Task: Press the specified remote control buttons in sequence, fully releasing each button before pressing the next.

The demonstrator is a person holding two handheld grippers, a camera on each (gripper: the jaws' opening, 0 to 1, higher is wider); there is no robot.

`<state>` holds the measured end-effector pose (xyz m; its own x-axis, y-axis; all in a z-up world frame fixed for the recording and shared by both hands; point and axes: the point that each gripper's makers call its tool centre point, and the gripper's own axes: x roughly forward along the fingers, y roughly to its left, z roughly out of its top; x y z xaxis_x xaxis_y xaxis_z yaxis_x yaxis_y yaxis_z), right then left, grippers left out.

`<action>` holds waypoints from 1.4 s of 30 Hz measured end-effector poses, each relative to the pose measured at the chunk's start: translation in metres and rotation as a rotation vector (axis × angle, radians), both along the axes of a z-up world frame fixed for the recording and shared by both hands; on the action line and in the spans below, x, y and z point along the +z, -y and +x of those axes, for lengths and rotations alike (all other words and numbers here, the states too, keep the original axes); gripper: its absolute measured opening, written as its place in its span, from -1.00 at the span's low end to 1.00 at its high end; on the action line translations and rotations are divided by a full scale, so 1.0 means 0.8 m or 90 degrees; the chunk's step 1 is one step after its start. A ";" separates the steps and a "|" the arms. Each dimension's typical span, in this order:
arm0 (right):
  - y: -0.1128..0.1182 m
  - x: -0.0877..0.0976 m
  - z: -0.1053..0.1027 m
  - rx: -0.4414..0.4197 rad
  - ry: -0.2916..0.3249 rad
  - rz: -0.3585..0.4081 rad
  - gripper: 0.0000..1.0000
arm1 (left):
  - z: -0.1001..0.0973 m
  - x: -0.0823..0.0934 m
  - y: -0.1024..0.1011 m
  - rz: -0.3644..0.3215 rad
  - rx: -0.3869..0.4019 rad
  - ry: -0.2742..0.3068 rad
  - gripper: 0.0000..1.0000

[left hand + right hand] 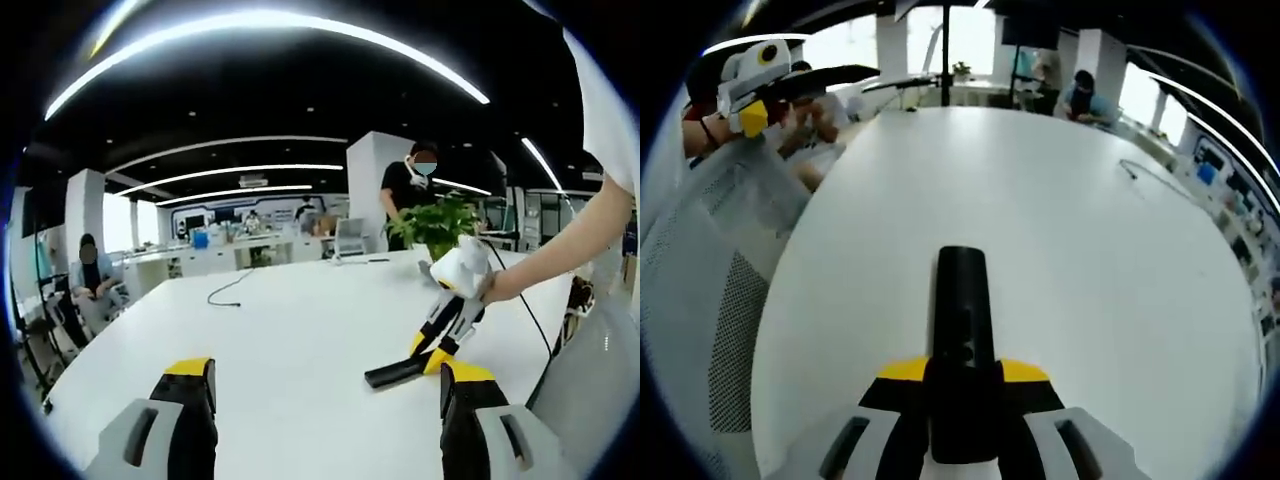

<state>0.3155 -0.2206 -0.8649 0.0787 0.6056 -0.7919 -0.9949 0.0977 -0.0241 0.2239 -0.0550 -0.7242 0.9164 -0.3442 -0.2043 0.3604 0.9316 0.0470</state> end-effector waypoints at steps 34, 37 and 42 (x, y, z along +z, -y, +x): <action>-0.016 0.053 0.063 -0.194 0.029 0.154 0.23 | 0.000 -0.011 0.002 0.022 -0.008 -0.024 0.91; -0.008 0.075 0.062 -0.271 0.026 0.218 0.42 | 0.001 -0.007 0.000 0.009 -0.004 -0.014 0.91; 0.006 0.109 0.052 -0.368 0.035 0.299 0.96 | 0.001 -0.005 -0.001 -0.006 -0.002 -0.013 0.90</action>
